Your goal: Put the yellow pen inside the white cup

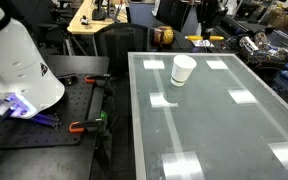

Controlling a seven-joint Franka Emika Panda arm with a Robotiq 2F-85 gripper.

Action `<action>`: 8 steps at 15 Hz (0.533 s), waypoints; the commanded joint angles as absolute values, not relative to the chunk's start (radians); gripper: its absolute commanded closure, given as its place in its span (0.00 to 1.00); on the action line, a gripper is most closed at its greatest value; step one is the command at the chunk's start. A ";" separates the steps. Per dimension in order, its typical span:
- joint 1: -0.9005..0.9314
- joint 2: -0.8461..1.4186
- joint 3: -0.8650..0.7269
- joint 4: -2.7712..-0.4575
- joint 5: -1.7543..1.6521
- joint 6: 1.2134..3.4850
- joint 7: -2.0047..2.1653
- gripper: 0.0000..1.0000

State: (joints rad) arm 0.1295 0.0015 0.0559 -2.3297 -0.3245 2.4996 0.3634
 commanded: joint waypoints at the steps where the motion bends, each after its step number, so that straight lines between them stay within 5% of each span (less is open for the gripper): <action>1: 0.127 -0.017 0.085 -2.339 -0.300 2.485 0.403 0.97; 3: 0.120 0.001 0.086 -2.329 -0.311 2.498 0.382 0.89; 8: 0.122 0.001 0.092 -2.329 -0.306 2.498 0.395 0.89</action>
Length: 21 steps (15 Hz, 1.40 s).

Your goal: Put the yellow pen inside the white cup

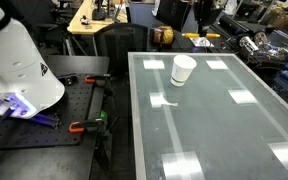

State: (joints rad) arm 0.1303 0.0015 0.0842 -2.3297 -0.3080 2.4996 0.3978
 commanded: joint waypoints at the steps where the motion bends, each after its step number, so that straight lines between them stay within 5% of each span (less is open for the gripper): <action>1: 0.122 0.001 0.092 -2.329 -0.306 2.498 0.395 0.89; 2: 0.120 0.012 0.091 -2.332 -0.273 2.564 0.352 0.97; 10: 0.107 0.090 0.158 -2.338 0.190 2.891 -0.143 0.97; 21: -0.056 0.109 0.332 -2.216 0.858 2.768 -1.024 0.97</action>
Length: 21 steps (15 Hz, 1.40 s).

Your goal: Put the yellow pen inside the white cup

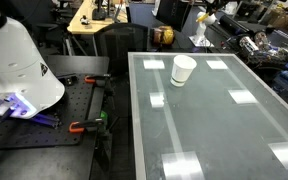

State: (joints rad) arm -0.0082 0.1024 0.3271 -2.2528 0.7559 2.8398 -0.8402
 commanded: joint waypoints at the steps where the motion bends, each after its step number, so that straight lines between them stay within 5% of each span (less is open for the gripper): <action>1: -0.068 0.112 0.327 -2.210 0.887 2.746 -1.090 0.97; 12: -0.019 0.103 0.205 -2.223 0.918 2.631 -1.250 0.89; 13: -0.030 0.116 0.214 -2.187 0.990 2.573 -1.332 0.97; 21: -0.044 0.132 0.098 -2.115 1.163 2.124 -1.678 0.97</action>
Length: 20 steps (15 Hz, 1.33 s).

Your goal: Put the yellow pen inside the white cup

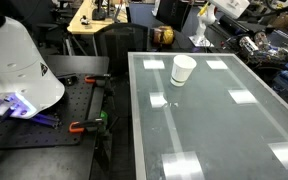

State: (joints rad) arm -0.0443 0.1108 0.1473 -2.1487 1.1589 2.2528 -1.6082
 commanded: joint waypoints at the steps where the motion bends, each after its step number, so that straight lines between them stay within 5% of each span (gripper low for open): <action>1: -0.046 0.136 0.081 -2.112 1.154 2.083 -1.693 0.97; 14: -0.098 0.218 -0.049 -2.081 1.074 1.694 -1.852 0.97; 15: -0.082 0.200 -0.042 -2.111 1.093 1.743 -1.840 0.89; 19: -0.091 0.209 -0.051 -2.105 1.085 1.732 -1.840 0.89; 20: -0.090 0.209 -0.051 -2.105 1.085 1.732 -1.840 0.97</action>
State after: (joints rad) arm -0.0932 0.2082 -0.0471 -2.1063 1.0860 1.7339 -1.8409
